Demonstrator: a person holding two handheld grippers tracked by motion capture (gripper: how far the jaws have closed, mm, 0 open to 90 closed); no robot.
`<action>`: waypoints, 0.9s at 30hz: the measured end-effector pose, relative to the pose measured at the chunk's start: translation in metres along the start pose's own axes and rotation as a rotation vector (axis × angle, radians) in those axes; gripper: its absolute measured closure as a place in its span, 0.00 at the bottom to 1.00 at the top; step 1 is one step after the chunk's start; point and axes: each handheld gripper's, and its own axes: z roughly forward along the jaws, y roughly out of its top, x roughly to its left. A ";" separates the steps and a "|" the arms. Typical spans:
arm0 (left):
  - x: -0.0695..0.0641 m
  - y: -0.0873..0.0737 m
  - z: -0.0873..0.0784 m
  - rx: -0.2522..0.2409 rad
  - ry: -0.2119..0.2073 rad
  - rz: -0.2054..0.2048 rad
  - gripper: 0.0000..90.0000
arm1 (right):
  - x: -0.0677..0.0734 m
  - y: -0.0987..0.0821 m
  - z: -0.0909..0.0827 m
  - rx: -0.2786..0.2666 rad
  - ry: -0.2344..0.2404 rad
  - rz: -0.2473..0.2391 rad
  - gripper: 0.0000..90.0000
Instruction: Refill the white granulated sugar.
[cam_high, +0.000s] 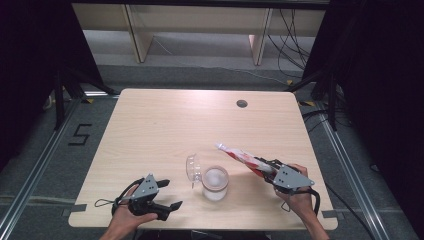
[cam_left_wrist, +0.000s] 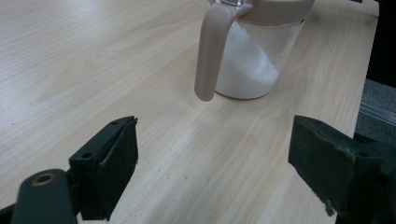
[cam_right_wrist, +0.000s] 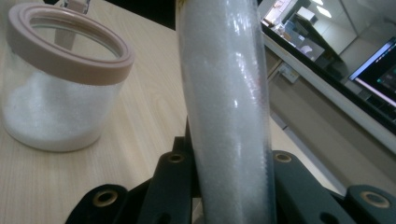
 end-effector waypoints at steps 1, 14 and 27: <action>0.000 0.000 0.000 0.000 0.000 0.000 0.17 | 0.000 0.000 0.000 0.000 0.000 0.000 0.87; 0.000 -0.001 0.001 -0.007 -0.002 -0.013 0.17 | -0.012 -0.024 0.011 -0.048 -0.033 0.191 0.87; 0.000 -0.001 0.000 -0.009 -0.001 -0.010 0.17 | -0.017 -0.031 0.009 -0.046 -0.039 0.262 0.87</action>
